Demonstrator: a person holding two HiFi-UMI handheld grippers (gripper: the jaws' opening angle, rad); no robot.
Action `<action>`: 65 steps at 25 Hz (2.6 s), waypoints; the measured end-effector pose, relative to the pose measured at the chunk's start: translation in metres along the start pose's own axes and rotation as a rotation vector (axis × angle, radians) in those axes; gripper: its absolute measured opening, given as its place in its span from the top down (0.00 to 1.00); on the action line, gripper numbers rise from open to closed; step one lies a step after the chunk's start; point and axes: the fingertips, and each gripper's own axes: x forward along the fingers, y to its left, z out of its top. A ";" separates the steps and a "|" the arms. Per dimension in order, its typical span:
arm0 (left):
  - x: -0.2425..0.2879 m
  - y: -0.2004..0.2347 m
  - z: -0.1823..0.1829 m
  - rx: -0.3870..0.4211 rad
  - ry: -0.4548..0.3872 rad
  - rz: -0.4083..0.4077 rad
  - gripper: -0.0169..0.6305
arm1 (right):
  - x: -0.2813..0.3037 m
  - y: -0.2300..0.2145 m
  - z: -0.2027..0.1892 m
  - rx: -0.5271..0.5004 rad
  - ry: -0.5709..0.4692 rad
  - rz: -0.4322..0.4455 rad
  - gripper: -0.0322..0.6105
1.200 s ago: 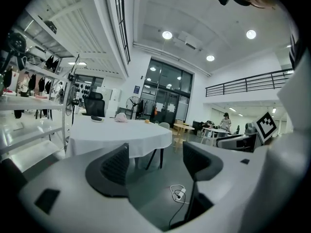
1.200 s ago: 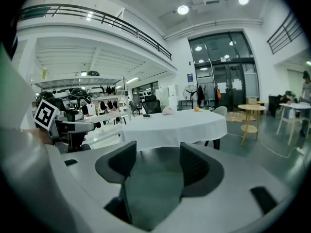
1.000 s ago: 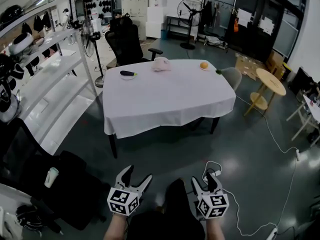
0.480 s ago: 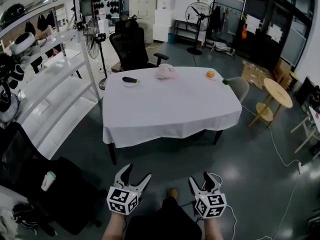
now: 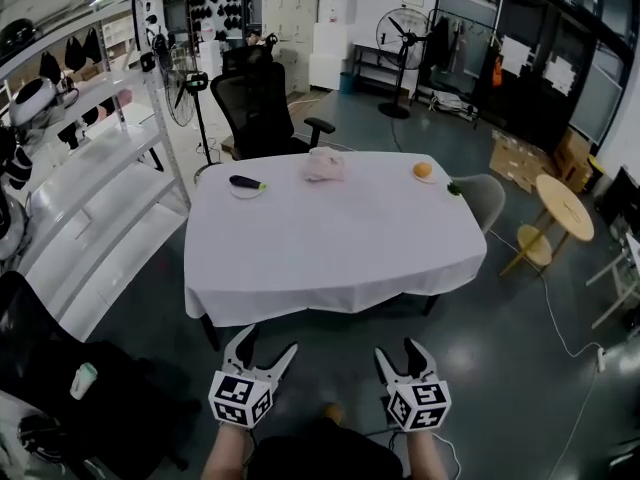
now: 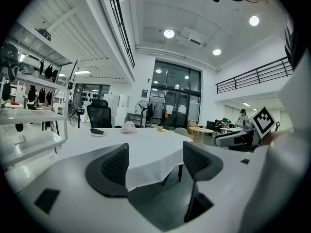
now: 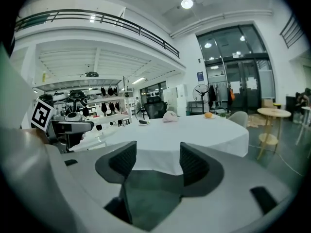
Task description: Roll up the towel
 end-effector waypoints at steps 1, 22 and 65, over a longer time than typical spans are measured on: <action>0.011 0.002 0.004 0.002 -0.005 0.005 0.41 | 0.008 -0.007 0.005 -0.001 -0.001 0.005 0.52; 0.117 0.011 0.005 -0.012 -0.016 0.097 0.41 | 0.103 -0.085 0.025 -0.022 0.028 0.097 0.53; 0.324 0.097 0.059 -0.006 0.012 0.059 0.41 | 0.275 -0.182 0.108 0.032 0.047 0.035 0.54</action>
